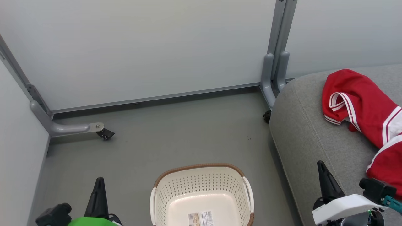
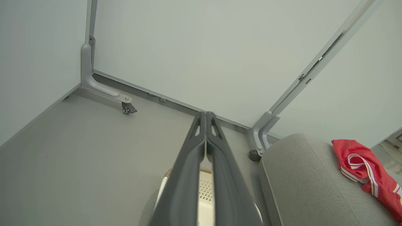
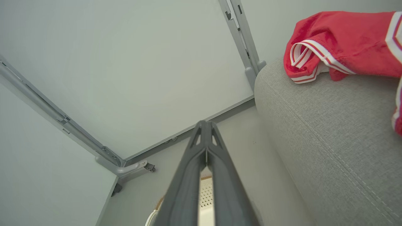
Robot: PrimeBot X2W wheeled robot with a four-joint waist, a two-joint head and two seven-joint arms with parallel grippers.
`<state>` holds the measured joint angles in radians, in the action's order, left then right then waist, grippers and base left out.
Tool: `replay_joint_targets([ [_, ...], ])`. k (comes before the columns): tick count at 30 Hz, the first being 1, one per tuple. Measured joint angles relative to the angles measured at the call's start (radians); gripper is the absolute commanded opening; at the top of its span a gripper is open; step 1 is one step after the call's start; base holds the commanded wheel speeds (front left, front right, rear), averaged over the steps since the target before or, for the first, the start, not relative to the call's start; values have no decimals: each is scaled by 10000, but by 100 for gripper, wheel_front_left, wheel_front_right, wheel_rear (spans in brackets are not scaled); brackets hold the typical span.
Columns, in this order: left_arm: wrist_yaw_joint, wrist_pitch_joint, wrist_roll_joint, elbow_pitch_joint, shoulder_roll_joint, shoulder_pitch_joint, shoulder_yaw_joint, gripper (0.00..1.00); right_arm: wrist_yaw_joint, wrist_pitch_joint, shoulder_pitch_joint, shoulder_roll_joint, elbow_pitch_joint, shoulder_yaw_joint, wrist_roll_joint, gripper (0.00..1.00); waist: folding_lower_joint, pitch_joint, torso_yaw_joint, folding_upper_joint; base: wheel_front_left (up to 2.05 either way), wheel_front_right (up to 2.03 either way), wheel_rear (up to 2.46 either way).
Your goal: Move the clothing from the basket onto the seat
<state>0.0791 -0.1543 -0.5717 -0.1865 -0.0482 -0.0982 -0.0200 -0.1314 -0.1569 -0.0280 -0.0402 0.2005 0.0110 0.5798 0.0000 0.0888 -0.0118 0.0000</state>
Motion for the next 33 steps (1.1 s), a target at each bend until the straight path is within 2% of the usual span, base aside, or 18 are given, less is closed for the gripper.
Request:
replay_joint_targets([
  [15,90,575,-2251,-128,2,434,282,0,2,606,252,-6,94,217,2220,0,0,-136,17,0,0,0,0],
  [33,190,1156,-4433,-247,2,871,566,0,2,1179,559,-15,184,437,4420,0,0,-297,38,0,0,0,0],
])
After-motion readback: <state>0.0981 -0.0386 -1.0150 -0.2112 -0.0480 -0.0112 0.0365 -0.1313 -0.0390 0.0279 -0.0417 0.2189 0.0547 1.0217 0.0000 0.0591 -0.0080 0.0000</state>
